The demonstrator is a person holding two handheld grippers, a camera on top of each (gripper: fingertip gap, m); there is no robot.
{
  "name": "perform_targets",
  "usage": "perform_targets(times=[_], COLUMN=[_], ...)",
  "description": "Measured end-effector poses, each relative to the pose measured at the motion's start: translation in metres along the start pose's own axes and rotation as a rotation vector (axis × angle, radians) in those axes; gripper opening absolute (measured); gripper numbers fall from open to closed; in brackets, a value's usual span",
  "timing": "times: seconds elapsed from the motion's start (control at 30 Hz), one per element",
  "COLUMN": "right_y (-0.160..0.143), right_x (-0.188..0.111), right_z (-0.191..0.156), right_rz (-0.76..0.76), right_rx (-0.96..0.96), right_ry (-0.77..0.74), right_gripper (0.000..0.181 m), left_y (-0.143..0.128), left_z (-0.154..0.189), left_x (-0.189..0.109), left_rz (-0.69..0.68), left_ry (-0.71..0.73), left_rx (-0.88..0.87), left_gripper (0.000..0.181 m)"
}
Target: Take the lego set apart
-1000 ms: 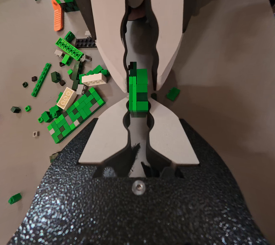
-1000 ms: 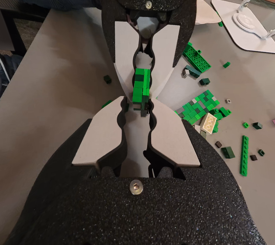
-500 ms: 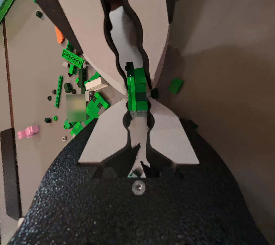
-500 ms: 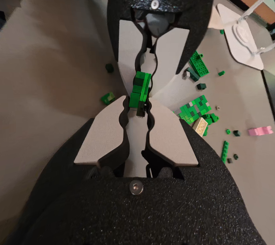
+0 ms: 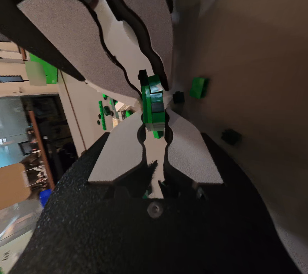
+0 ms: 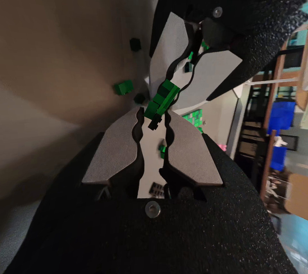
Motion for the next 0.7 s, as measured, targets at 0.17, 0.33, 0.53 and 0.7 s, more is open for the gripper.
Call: perform_targets(times=[0.17,0.33,0.53,0.7], right_y=[-0.001,-0.005,0.002,0.000], right_x=[0.001,0.002,-0.001,-0.003], right_z=[0.003,0.015,0.017,0.009], right_rz=[-0.044,0.013,0.075,0.065], right_rx=[-0.044,0.272,0.325,0.158], right_ry=[-0.039,-0.027,-0.004,-0.007], right_gripper=[0.023,0.022,0.021,0.023], left_y=[-0.003,-0.010,-0.008,-0.004], left_z=[-0.004,-0.011,-0.011,-0.009], left_x=[-0.001,-0.003,-0.001,0.001], left_rz=[-0.052,-0.073,-0.062,-0.081], left_ry=[0.035,0.023,0.031,0.084], left_rx=[0.037,-0.184,-0.158,0.022], left_gripper=[0.018,0.017,0.018,0.018])
Point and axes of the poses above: each gripper's, where its closed fingertips meet, x out along the fingers, y out of its top, z = x × y across the jaws, the point moved 3 cm from there along -x, back along the fingers, and after that the axes turned 2 degrees about -y, right-handed, at the moved point
